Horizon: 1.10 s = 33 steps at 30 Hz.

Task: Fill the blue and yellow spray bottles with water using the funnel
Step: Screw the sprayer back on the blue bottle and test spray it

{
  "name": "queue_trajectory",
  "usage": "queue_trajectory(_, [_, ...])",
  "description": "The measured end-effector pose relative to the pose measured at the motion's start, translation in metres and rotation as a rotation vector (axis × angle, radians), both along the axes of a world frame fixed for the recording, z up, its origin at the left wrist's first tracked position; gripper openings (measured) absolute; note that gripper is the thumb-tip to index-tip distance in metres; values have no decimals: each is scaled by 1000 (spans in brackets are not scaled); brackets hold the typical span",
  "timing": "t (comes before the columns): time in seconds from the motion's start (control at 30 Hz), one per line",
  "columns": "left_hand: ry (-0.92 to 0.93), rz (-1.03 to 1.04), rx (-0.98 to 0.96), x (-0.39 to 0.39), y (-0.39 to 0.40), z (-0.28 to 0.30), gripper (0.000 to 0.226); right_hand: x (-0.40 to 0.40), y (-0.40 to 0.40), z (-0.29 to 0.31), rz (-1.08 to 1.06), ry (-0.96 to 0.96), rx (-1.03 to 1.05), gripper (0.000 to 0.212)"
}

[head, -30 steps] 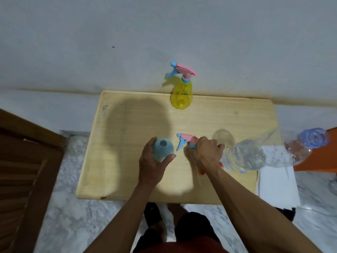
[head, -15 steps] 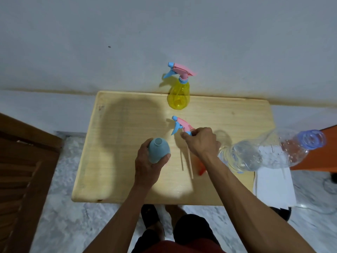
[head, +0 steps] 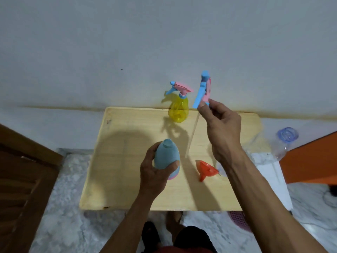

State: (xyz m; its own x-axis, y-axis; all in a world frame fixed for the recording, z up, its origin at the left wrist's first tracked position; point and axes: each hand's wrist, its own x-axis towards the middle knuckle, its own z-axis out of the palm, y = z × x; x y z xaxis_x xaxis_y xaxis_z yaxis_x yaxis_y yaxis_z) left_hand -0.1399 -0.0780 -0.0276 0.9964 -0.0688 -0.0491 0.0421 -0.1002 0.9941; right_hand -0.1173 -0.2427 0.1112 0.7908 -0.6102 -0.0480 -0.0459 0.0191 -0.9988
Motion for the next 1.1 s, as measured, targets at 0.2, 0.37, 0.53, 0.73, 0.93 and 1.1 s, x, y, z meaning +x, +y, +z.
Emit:
queue_trajectory(0.2, [-92,-50,-95,-3,8,44,72,-5,17,66,-5,-264,-41,7])
queue_trajectory(0.37, [-91,-109,-141,-13,17,67,77,-22,37,75,58,-348,-100,12])
queue_trajectory(0.53, [-138,-150,-184,-28,29,84,63,-42,52,65,134,-317,-156,14])
queue_trajectory(0.73, [-192,-155,-161,-31,37,99,65,-64,66,49,336,-212,-177,19])
queue_trajectory(0.93, [-214,-196,-115,-31,40,110,65,-72,68,50,404,-200,-135,20])
queue_trajectory(1.1, [-173,-180,-141,-31,33,117,64,-73,67,49,414,-195,-41,19])
